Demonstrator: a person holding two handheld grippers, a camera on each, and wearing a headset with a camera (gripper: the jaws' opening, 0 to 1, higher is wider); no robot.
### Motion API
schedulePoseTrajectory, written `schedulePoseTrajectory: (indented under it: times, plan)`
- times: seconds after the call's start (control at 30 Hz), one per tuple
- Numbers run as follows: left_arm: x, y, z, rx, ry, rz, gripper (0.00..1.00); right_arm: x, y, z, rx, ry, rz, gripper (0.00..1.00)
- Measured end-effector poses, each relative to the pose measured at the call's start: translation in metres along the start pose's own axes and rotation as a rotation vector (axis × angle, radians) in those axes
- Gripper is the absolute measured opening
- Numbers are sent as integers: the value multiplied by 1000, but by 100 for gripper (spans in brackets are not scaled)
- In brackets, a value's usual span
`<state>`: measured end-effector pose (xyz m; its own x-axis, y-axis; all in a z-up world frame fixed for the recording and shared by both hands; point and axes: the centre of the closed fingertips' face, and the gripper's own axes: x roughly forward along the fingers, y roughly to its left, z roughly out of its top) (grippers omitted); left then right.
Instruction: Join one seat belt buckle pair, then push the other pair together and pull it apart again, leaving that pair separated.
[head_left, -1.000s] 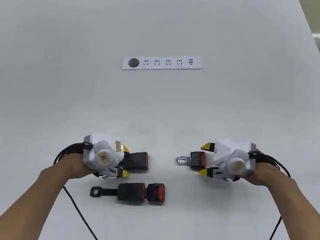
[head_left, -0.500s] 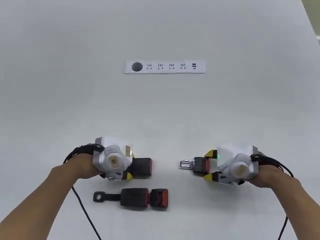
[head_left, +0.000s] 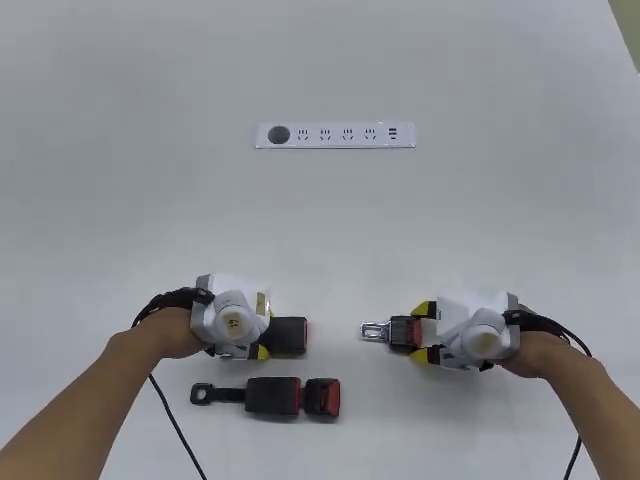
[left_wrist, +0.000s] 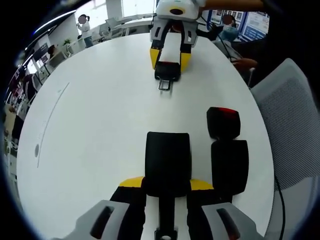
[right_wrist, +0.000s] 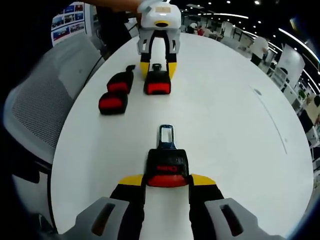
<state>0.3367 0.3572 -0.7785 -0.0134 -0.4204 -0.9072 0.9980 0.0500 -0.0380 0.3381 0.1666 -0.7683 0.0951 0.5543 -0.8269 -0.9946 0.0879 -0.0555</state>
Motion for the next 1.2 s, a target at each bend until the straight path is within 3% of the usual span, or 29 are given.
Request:
schedulePoseTrajectory:
  times: [0.43,1.2]
  plan:
    - [0,0,0,-7,3,2,31,11,3,16,-18,-14,8,30]
    - [-2,-1,1,-13,15,3,31,34,13,58,-35,-60,29,30]
